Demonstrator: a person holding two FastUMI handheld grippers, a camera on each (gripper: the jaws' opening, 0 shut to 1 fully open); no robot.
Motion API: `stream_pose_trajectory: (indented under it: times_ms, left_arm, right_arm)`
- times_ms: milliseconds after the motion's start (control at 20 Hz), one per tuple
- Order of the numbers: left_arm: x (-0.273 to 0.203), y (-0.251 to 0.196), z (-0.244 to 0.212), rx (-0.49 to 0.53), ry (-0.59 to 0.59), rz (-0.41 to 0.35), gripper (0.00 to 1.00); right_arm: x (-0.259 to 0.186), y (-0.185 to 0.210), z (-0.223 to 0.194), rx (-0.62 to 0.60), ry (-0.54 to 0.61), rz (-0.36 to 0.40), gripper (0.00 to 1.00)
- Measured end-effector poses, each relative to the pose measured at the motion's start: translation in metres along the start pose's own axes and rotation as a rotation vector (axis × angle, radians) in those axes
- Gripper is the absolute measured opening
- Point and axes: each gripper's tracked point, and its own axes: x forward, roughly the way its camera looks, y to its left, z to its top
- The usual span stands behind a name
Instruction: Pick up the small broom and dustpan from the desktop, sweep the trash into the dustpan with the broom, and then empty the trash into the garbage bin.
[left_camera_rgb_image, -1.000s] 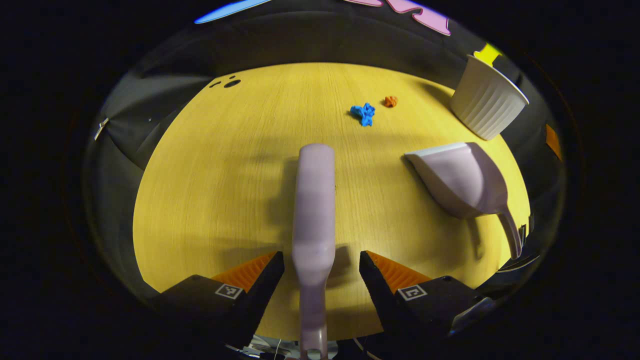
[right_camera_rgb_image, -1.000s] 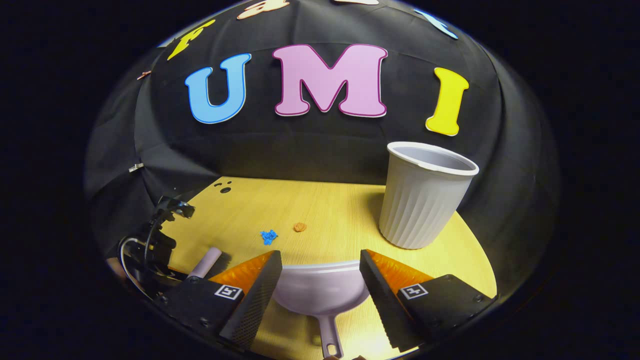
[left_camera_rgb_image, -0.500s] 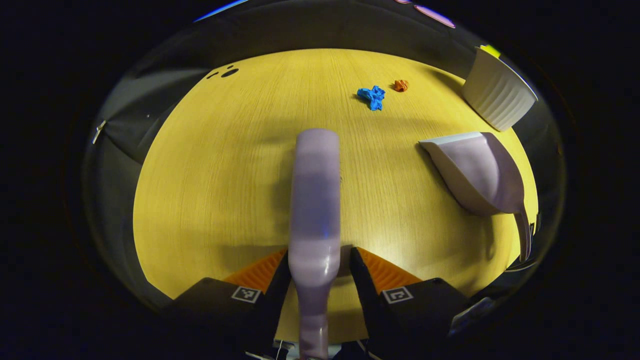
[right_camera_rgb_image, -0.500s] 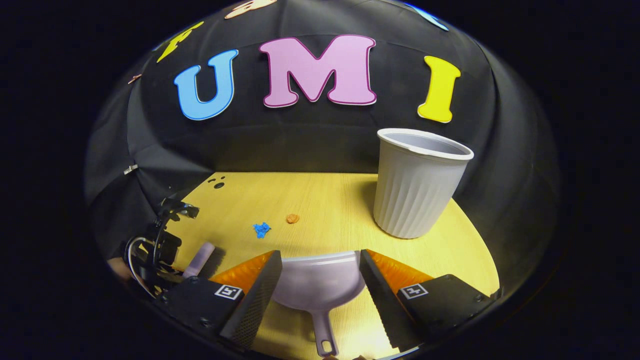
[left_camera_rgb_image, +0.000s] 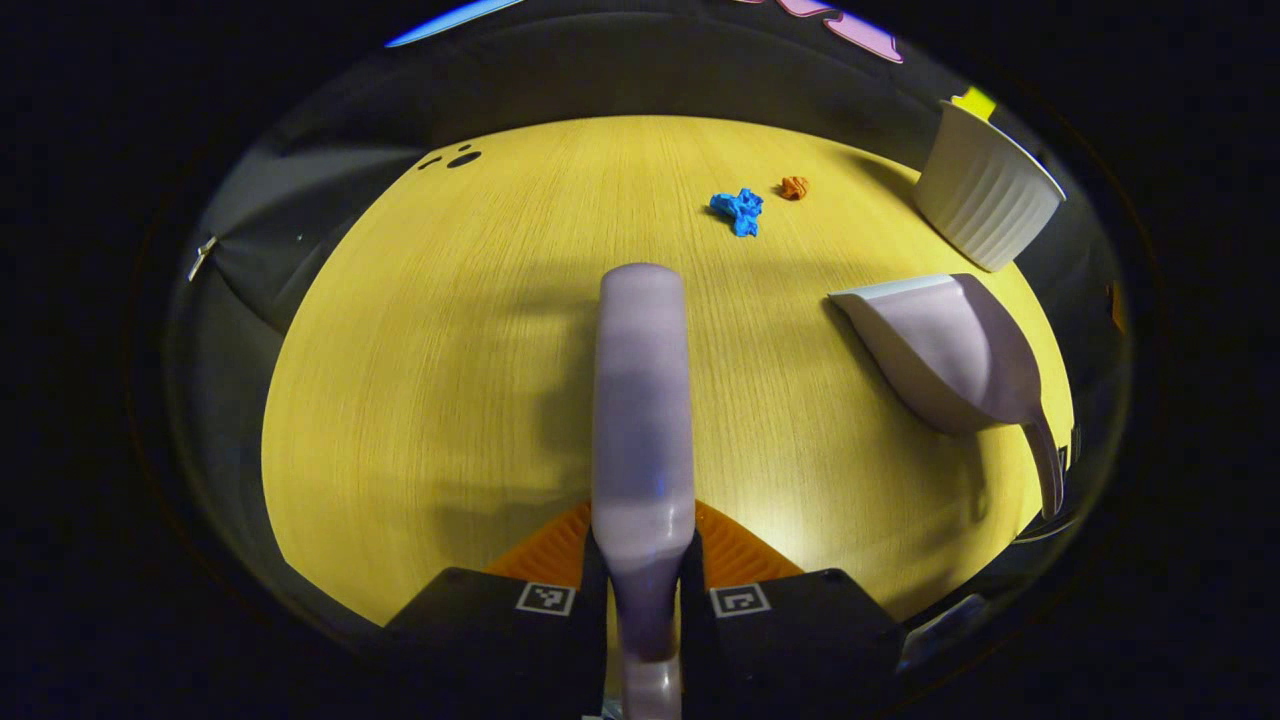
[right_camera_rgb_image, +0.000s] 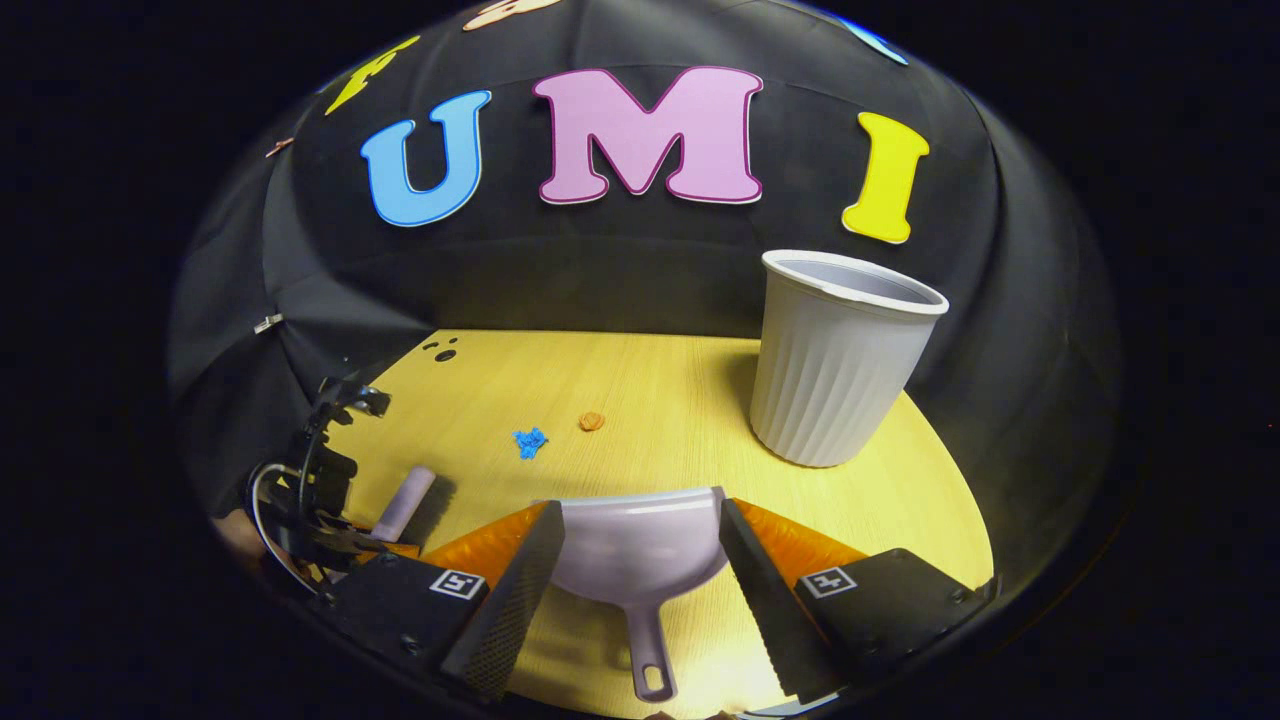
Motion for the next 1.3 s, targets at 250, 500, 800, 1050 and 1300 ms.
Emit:
stream_pose_trajectory:
  times_ms: [250, 500, 800, 1050, 1300]
  left_arm:
    - [-0.009, 0.005, -0.008, -0.108, -0.039, -0.055, 0.28]
    - [-0.036, 0.014, -0.015, -0.175, -0.095, -0.075, 0.27]
    - [-0.074, 0.025, -0.027, -0.212, -0.149, -0.080, 0.27]
    - [-0.090, 0.032, -0.043, -0.259, -0.158, -0.072, 0.28]
    - [-0.093, 0.038, -0.052, -0.265, -0.138, -0.043, 0.27]
  right_arm:
    - [-0.004, -0.001, -0.014, -0.002, 0.055, 0.005, 0.98]
    - [-0.007, 0.002, -0.035, 0.022, 0.150, 0.038, 0.98]
    - [-0.002, -0.003, -0.083, 0.015, 0.300, 0.043, 0.99]
    - [0.009, -0.009, -0.135, 0.012, 0.433, 0.034, 0.99]
    - [0.032, -0.009, -0.172, 0.039, 0.541, 0.011, 0.99]
